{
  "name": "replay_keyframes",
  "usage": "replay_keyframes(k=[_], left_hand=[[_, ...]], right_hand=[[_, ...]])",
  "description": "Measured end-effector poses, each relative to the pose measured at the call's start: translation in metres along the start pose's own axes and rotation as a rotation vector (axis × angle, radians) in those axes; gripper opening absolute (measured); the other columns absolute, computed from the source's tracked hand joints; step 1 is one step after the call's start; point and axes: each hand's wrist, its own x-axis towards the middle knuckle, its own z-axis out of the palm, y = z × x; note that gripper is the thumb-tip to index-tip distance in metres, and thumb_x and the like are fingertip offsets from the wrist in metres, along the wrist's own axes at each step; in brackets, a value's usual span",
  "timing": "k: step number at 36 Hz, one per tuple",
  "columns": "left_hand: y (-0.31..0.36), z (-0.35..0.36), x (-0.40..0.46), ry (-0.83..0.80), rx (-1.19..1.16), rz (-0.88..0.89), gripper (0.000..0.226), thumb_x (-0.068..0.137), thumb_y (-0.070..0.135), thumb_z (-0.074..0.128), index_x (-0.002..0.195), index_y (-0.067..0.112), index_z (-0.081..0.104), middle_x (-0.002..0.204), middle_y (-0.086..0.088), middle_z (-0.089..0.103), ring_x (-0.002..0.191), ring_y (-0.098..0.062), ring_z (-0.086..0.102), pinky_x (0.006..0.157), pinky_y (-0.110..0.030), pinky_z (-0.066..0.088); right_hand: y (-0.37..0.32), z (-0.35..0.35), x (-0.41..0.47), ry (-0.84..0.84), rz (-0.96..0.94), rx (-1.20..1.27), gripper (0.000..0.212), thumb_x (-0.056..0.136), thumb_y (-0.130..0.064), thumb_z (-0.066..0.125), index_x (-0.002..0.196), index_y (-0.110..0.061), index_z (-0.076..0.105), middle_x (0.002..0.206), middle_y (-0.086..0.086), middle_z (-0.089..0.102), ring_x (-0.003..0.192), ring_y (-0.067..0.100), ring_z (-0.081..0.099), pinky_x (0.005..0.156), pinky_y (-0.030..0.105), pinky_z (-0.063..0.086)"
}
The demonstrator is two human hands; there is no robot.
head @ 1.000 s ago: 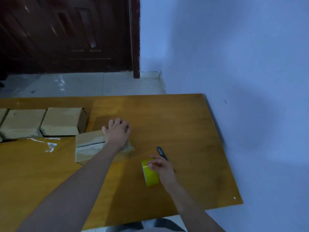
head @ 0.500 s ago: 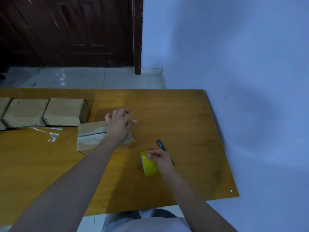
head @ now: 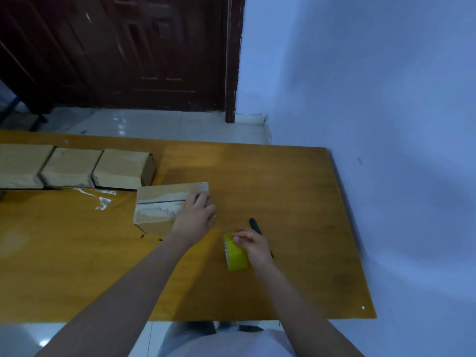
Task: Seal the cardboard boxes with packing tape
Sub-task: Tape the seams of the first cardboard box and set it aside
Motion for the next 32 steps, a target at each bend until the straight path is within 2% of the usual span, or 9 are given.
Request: replay_keyframes(k=[5,9,11,14,16,18,23,28,32], left_hand=[[0.019,0.007,0.002,0.036,-0.024,-0.181,0.009,0.074,0.005,0.075,0.079,0.002,0.068,0.110,-0.016,0.058,0.102,-0.033,0.047,0.082,-0.048,0.051],[0.030,0.009,0.010,0.035,-0.175,-0.378,0.031,0.079,-0.002,0.062,0.110,0.004,0.065,0.117,-0.017,0.054,0.106,-0.038,0.046,0.091,-0.048,0.042],[0.029,0.009,0.014,0.030,-0.212,-0.407,0.036,0.078,-0.003,0.061,0.112,0.006,0.065,0.117,-0.016,0.053,0.107,-0.037,0.044,0.091,-0.046,0.039],[0.020,0.008,0.013,0.008,-0.240,-0.329,0.036,0.072,-0.007,0.062,0.105,0.006,0.068,0.109,-0.016,0.053,0.102,-0.037,0.044,0.088,-0.046,0.040],[0.013,0.005,0.011,-0.022,-0.283,-0.292,0.039,0.071,-0.011,0.058,0.102,0.009,0.070,0.105,-0.013,0.053,0.100,-0.033,0.042,0.086,-0.044,0.040],[0.008,0.000,0.008,-0.046,-0.317,-0.256,0.039,0.072,-0.015,0.053,0.097,0.009,0.070,0.102,-0.008,0.052,0.097,-0.028,0.039,0.083,-0.042,0.039],[-0.006,-0.011,-0.007,-0.090,-0.399,-0.180,0.037,0.075,-0.023,0.050,0.077,0.010,0.068,0.093,-0.001,0.046,0.086,-0.022,0.033,0.074,-0.034,0.027],[-0.037,-0.021,-0.030,-0.115,-0.253,0.027,0.045,0.060,-0.028,0.062,0.065,0.017,0.064,0.079,0.004,0.050,0.076,-0.021,0.040,0.059,-0.034,0.033],[-0.054,-0.032,-0.038,-0.086,-0.279,0.006,0.052,0.047,-0.033,0.057,0.056,0.018,0.059,0.073,0.006,0.058,0.076,-0.020,0.049,0.058,-0.031,0.036]], right_hand=[[0.001,0.001,-0.002,0.025,-0.015,0.039,0.026,0.086,-0.009,0.066,0.071,-0.030,0.068,0.115,-0.001,0.058,0.112,0.017,0.052,0.084,0.022,0.039],[0.001,0.003,-0.003,0.056,-0.010,0.087,0.032,0.084,-0.007,0.068,0.067,-0.034,0.070,0.116,0.003,0.058,0.109,0.017,0.054,0.080,0.018,0.041],[0.001,0.003,-0.004,0.055,-0.001,0.077,0.029,0.084,-0.007,0.068,0.068,-0.031,0.071,0.116,0.002,0.059,0.107,0.016,0.055,0.077,0.014,0.041],[0.001,0.003,-0.004,0.046,0.015,0.067,0.007,0.085,-0.006,0.067,0.085,-0.011,0.072,0.114,0.000,0.058,0.105,0.014,0.054,0.080,0.016,0.042],[0.001,0.001,-0.003,0.052,0.004,0.057,0.010,0.085,-0.005,0.066,0.094,-0.003,0.071,0.112,0.000,0.058,0.105,0.014,0.054,0.082,0.019,0.042],[-0.001,0.000,-0.003,0.049,0.015,0.060,0.011,0.086,-0.004,0.064,0.094,-0.004,0.071,0.110,-0.001,0.059,0.104,0.014,0.055,0.082,0.020,0.042],[-0.001,0.000,0.000,0.071,0.068,0.142,0.017,0.086,-0.004,0.065,0.078,-0.018,0.070,0.100,-0.015,0.062,0.105,0.017,0.057,0.097,0.036,0.045],[-0.008,0.005,0.004,0.095,0.067,0.123,0.024,0.086,-0.005,0.065,0.072,-0.024,0.068,0.122,0.005,0.058,0.119,0.024,0.051,0.105,0.043,0.039],[-0.013,0.006,0.004,0.151,0.032,0.090,0.029,0.086,-0.002,0.065,0.068,-0.026,0.067,0.131,0.011,0.055,0.125,0.027,0.048,0.096,0.031,0.036]])
